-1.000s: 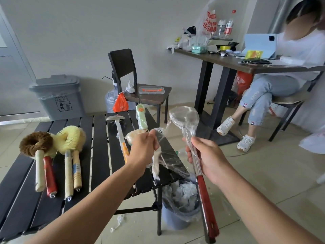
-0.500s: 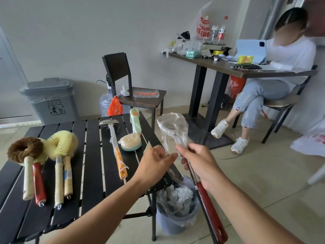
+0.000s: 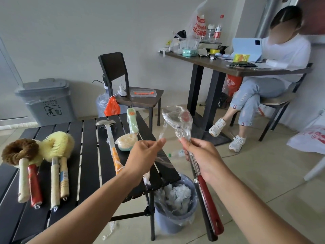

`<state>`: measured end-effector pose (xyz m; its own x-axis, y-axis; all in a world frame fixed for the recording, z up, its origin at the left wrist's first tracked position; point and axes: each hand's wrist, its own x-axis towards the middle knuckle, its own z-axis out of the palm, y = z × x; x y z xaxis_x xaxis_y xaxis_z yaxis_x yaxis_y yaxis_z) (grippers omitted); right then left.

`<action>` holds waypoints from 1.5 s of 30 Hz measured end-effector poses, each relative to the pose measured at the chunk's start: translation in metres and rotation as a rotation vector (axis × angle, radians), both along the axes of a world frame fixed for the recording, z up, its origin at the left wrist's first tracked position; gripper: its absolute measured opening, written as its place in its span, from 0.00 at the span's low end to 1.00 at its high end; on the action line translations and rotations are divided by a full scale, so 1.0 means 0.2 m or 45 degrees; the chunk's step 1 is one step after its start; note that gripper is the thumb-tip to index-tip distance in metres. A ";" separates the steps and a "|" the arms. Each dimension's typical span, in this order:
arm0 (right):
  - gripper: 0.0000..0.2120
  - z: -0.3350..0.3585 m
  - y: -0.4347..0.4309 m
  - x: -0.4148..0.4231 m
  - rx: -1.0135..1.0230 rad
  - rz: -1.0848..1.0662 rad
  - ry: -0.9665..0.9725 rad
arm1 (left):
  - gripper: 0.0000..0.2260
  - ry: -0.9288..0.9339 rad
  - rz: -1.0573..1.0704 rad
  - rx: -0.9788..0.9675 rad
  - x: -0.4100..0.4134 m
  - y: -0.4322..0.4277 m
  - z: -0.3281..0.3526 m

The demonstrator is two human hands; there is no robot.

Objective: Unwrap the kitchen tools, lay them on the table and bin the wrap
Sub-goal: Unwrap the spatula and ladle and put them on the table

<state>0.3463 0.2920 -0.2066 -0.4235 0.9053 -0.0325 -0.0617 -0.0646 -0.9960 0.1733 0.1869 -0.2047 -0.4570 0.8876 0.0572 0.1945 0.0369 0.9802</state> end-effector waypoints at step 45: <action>0.08 -0.16 -0.05 -0.17 0.108 -0.012 -0.160 | 0.09 -0.372 0.233 0.326 -0.02 0.13 0.01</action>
